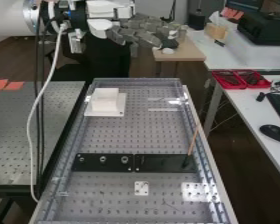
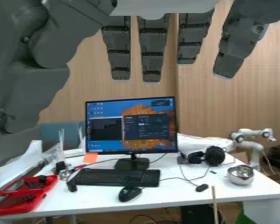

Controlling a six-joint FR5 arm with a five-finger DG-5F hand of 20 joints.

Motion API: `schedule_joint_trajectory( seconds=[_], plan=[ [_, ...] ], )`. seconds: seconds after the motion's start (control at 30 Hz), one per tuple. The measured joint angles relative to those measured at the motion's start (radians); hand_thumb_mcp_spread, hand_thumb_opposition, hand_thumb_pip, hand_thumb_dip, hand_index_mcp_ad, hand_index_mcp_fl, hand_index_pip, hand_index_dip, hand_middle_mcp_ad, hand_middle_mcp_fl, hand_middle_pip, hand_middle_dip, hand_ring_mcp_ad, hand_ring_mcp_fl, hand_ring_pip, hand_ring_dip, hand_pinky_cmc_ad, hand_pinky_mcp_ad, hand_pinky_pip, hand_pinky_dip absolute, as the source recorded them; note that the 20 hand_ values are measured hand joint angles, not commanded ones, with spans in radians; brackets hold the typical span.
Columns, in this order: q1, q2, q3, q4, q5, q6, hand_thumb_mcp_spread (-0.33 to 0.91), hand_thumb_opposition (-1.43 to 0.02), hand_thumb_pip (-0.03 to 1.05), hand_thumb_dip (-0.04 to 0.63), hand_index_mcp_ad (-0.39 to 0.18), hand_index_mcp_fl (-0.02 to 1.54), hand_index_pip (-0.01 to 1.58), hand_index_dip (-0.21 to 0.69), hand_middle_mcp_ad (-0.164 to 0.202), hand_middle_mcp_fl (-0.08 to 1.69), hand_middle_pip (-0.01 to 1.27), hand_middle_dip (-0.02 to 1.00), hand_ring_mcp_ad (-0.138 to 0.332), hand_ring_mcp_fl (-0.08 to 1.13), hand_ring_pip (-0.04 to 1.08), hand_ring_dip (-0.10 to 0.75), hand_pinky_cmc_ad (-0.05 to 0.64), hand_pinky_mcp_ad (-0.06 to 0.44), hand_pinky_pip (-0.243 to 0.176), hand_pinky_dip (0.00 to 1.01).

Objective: Grab the drill bit and place it in the clear container

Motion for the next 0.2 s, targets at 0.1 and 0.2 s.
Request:
schedule_joint_trajectory(
  seconds=[0.1, 0.2],
  plan=[
    [0.0, 0.002, -0.002, 0.004, 0.006, 0.0, 0.36, -0.71, 0.22, 0.072, -0.065, 0.26, 0.1, 0.267, 0.073, 0.21, 0.15, 0.19, 0.161, 0.03, 0.11, -0.021, 0.398, 0.332, -0.091, 0.28],
    [-0.001, 0.003, -0.004, 0.009, 0.004, 0.002, 0.36, -0.7, 0.22, 0.072, -0.054, 0.26, 0.1, 0.267, 0.073, 0.21, 0.15, 0.19, 0.176, 0.03, 0.12, -0.021, 0.398, 0.328, -0.091, 0.28]
  ],
)
